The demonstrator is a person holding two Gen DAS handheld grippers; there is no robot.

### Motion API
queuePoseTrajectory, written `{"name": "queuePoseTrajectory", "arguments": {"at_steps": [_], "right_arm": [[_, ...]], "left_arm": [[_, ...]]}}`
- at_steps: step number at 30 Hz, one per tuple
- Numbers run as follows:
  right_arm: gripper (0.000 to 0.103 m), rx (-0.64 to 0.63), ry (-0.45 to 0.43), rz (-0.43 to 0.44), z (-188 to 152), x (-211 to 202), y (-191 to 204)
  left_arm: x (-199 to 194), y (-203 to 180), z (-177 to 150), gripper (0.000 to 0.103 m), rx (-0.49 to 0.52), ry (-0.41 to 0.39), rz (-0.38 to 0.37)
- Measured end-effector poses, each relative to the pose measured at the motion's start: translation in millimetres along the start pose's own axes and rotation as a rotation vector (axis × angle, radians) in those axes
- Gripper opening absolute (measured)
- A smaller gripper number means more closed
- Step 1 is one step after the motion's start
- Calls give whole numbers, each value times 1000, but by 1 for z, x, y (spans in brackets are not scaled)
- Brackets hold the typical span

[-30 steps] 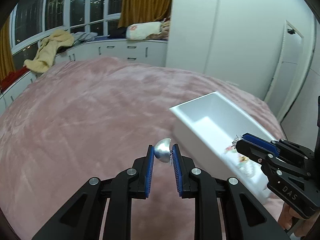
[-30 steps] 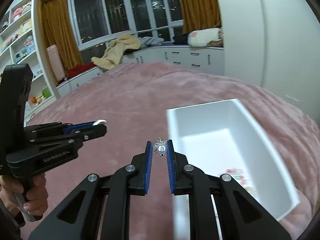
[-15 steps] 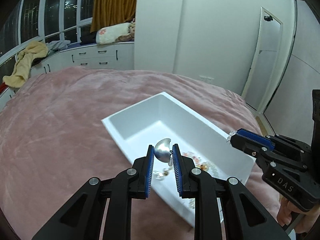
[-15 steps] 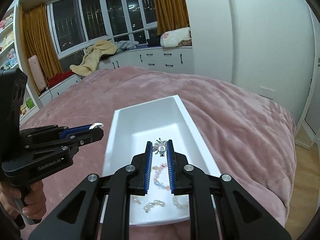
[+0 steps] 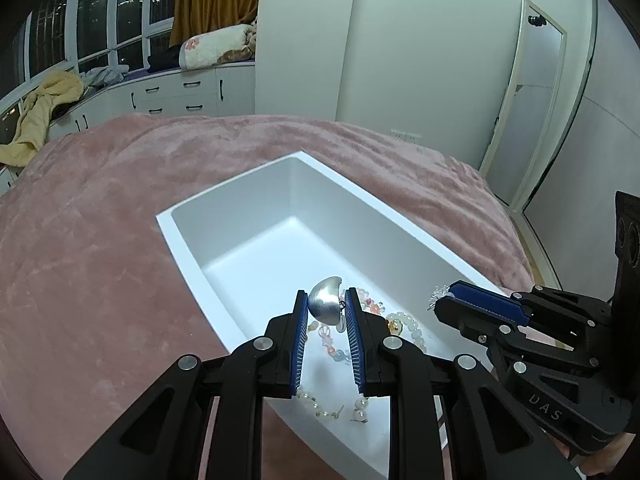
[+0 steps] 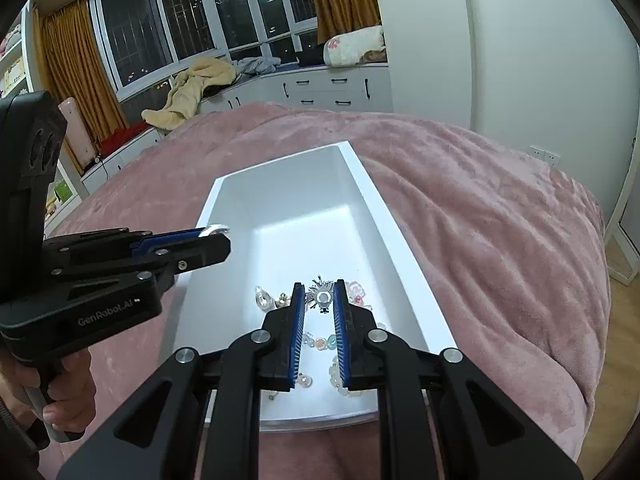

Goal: Organize jewelry

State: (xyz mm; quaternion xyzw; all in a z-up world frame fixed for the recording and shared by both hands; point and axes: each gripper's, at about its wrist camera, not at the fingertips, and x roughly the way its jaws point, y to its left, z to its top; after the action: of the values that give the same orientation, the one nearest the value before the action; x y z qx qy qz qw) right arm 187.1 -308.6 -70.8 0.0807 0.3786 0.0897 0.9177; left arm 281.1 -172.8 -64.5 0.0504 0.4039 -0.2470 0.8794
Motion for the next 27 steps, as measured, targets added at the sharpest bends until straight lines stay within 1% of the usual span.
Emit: {"name": "queuePoseTrajectory", "arguments": {"at_steps": [4, 5, 7, 9, 10, 11, 12, 13, 14, 16, 17, 19, 21, 22, 25, 27], "right_arm": [[16, 16, 6, 11, -1, 3, -5], [16, 22, 1, 15, 0, 2, -7], [16, 25, 0, 13, 0, 1, -8], [23, 32, -3, 22, 0, -1, -11], [29, 35, -6, 26, 1, -3, -11], [40, 39, -9, 32, 2, -5, -12], [51, 43, -18, 27, 2, -9, -11], [78, 46, -36, 17, 3, -15, -9], [95, 44, -56, 16, 4, -20, -6], [99, 37, -72, -10, 8, -29, 0], [98, 37, -63, -16, 10, -31, 2], [98, 38, -31, -30, 15, -35, 8], [98, 27, 30, -69, 20, -38, 18], [98, 26, 44, -70, 21, -40, 22], [98, 17, 53, -87, 21, -57, 36], [98, 27, 75, -104, 20, -70, 44]], "left_arm": [[6, -3, -2, 25, 2, 9, -1], [7, -2, -2, 28, -8, 7, -4], [7, -1, -1, 29, -17, 3, -3], [7, 2, 0, 30, -34, 4, -4], [4, 4, 1, 33, -42, -1, -9], [1, 4, 1, 43, -48, -8, -8], [-3, 5, 2, 48, -55, -19, -2], [-8, 7, 3, 62, -62, -31, 4], [-16, 8, 4, 75, -71, -49, 6], [-27, 10, 6, 86, -79, -68, 16], [-36, 12, 7, 90, -84, -77, 24], [-48, 13, 9, 92, -87, -89, 38], [-64, 14, 9, 93, -84, -100, 57], [-75, 14, 8, 94, -83, -105, 72], [-100, 15, 2, 96, -81, -114, 111], [-115, 16, -4, 97, -82, -113, 139]]}}
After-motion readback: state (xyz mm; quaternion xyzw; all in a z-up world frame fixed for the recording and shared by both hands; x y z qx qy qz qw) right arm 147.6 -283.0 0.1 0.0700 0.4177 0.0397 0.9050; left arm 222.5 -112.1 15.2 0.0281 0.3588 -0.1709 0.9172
